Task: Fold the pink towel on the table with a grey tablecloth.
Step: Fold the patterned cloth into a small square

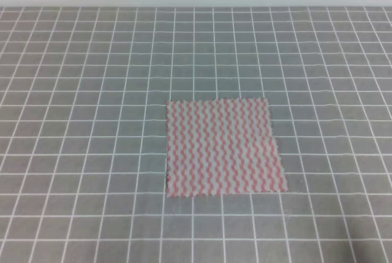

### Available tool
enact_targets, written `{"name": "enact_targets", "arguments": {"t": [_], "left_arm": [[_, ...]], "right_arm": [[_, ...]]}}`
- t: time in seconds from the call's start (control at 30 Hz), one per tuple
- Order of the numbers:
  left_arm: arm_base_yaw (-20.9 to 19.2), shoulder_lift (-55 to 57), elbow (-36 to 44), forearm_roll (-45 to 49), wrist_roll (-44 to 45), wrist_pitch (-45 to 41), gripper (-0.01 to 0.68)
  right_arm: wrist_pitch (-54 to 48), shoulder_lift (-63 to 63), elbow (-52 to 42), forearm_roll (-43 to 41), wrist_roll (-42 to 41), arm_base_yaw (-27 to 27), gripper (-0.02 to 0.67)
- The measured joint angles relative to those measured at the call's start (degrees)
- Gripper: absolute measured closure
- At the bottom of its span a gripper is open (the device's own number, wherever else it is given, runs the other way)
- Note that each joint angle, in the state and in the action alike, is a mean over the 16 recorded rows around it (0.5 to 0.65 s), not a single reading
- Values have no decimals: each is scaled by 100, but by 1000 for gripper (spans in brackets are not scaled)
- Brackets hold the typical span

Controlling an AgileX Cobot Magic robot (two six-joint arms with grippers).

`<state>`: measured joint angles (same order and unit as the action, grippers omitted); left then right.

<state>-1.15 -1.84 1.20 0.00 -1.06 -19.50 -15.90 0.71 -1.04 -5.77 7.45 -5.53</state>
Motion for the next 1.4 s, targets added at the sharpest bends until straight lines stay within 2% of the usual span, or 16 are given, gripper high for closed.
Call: {"name": "enact_targets", "arguments": {"t": [1.07,1.27,1.4], "left_arm": [[-2,36,-17,0,0,-1,675],[-2,36,-17,0,0,-1,675],[-1,23,-9,0,0,4,675]], "right_arm": [[108,-57,83,76,-4,5,667],[119,-43,63,674,-2,4,667],[161,-43,63,1587,1,4,667]]}}
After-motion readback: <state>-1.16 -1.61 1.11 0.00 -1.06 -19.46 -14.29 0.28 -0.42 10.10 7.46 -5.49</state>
